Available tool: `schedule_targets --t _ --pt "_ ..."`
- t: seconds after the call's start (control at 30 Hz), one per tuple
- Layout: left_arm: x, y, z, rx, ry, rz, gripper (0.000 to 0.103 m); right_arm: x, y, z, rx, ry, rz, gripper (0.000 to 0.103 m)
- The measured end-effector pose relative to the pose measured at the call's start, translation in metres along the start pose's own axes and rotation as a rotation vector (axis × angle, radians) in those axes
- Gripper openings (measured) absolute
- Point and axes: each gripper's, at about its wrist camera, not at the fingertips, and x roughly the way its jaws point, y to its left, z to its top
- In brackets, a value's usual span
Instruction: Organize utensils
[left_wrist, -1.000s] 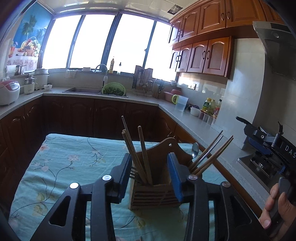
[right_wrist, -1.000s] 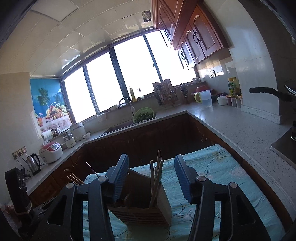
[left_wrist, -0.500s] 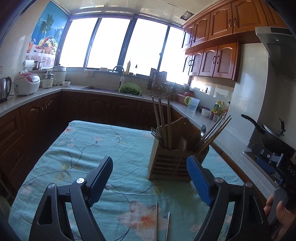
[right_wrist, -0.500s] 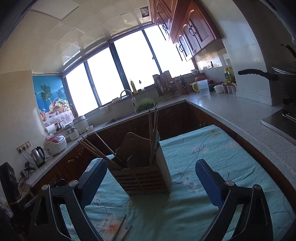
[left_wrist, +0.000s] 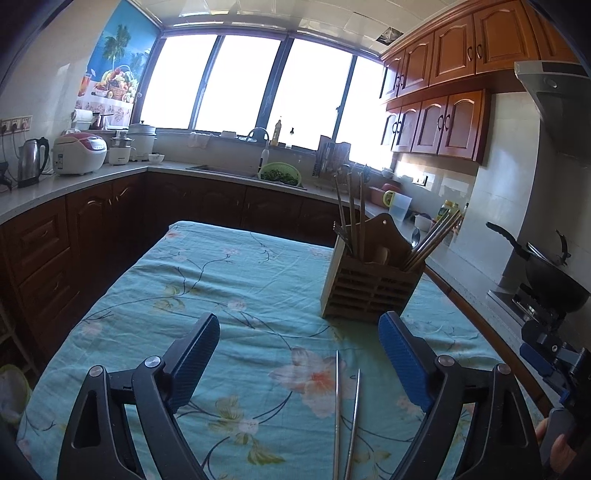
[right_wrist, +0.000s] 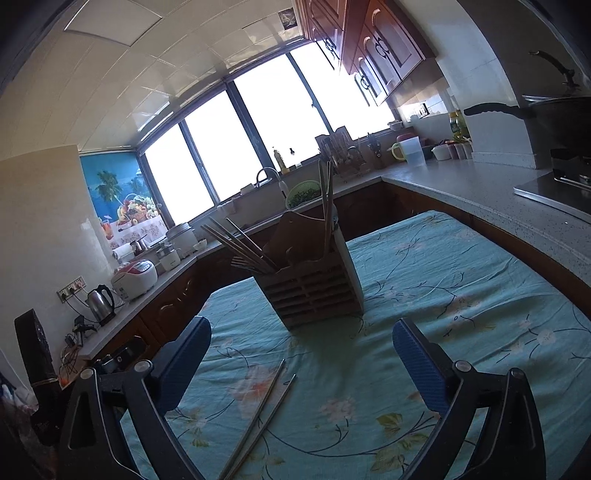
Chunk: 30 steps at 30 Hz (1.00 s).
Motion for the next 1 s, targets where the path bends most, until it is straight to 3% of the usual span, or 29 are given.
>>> schedule_targets --t 0.27,0.37,0.43,0.57,0.8,1.0 --pt "-0.024 0.004 -0.005 0.009 0.002 0.000 0.088 -0.015 0.011 -0.009 -0.059 -0.001 -0.009 0.100" --pt "-0.038 0.003 -0.006 0.037 -0.028 -0.002 0.091 -0.034 0.018 0.000 -0.098 -0.073 -0.023 0.101" --pt "-0.050 0.002 -0.009 0.062 -0.059 0.020 0.102 -0.047 0.024 0.004 -0.138 -0.133 -0.045 0.103" --pt "-0.065 0.000 -0.023 0.099 -0.107 0.076 0.102 -0.062 0.031 -0.007 -0.223 -0.201 -0.096 0.103" --pt "-0.070 0.001 -0.054 0.143 -0.117 0.114 0.102 -0.064 0.024 -0.049 -0.287 -0.175 -0.151 0.103" --pt "-0.069 0.000 -0.074 0.182 -0.096 0.151 0.102 -0.060 0.015 -0.058 -0.264 -0.135 -0.166 0.103"
